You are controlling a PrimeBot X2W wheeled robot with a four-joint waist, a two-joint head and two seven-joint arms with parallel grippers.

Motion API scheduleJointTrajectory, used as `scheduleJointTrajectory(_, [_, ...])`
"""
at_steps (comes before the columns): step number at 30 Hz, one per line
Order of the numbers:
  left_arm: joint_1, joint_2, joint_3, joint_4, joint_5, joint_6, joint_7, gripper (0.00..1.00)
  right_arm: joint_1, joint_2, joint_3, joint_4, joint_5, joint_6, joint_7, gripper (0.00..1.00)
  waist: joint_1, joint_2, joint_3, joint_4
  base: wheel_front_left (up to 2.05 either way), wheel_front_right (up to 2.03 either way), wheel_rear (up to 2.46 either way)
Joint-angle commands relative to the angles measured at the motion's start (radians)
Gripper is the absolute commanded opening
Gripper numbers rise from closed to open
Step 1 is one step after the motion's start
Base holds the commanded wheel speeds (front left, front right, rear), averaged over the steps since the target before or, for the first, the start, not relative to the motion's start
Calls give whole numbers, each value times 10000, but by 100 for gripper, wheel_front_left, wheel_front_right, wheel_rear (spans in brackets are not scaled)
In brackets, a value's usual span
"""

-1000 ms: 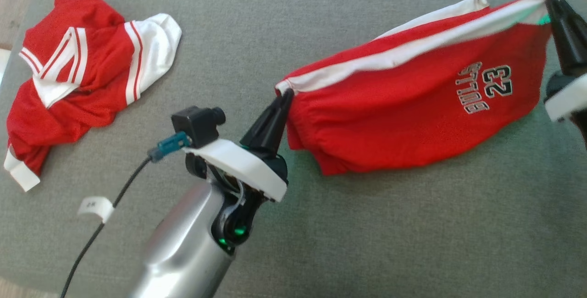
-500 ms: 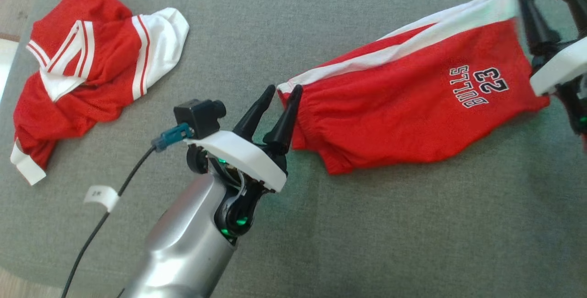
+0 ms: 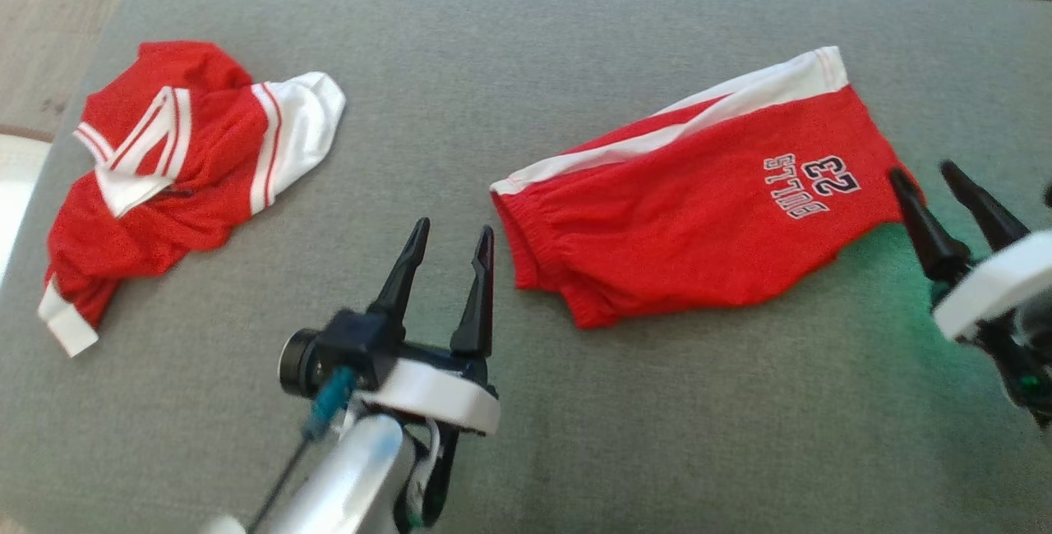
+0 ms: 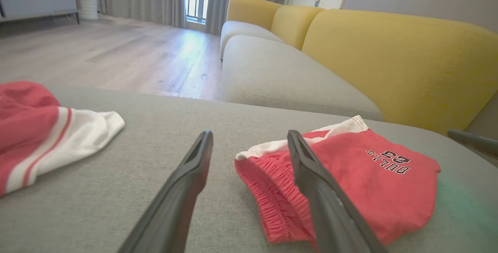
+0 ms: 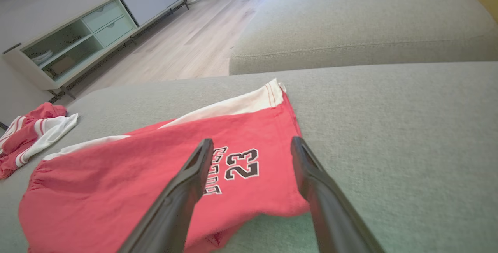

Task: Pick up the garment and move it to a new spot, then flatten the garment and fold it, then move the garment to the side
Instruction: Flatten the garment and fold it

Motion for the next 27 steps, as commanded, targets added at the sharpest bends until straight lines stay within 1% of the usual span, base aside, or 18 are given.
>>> scheduleJointTrajectory(1, [51,116,396,-740,593,392,-115,100,125,-441,-164,-256,183,-9,-69,100,3,0,-24,185,0,0,0])
scheduleJointTrajectory(4, [687,42,639,-1653,1809,985,-121,100,315,-570,-595,69,403,-9,-81,100,3,0,72,461,0,0,0])
scheduleJointTrajectory(6, [1102,-67,760,-2115,2345,1210,-122,100,247,-644,-834,432,391,-9,14,100,3,0,197,686,0,0,0])
scheduleJointTrajectory(10, [1714,-329,1066,-2849,2867,1511,-124,100,-182,-717,-1193,1173,332,-9,365,100,3,0,513,1151,0,0,0])
scheduleJointTrajectory(14, [2019,-441,1020,-3222,3410,1638,-124,100,-672,-752,-1366,1960,148,-9,611,100,3,0,755,1602,0,0,0])
scheduleJointTrajectory(18, [2195,-477,868,-3211,3757,1637,-125,100,-1019,-714,-1274,2424,60,-9,888,100,3,0,909,1931,0,0,0])
scheduleJointTrajectory(23, [2347,-492,773,-3136,3969,1632,-125,100,-1214,-727,-1246,3130,-76,-9,992,100,3,0,1032,2185,0,0,0])
scheduleJointTrajectory(27, [2360,-497,753,-3099,3965,1625,-125,100,-1191,-628,-1055,3363,-21,-9,1204,100,3,0,1100,2256,0,0,0])
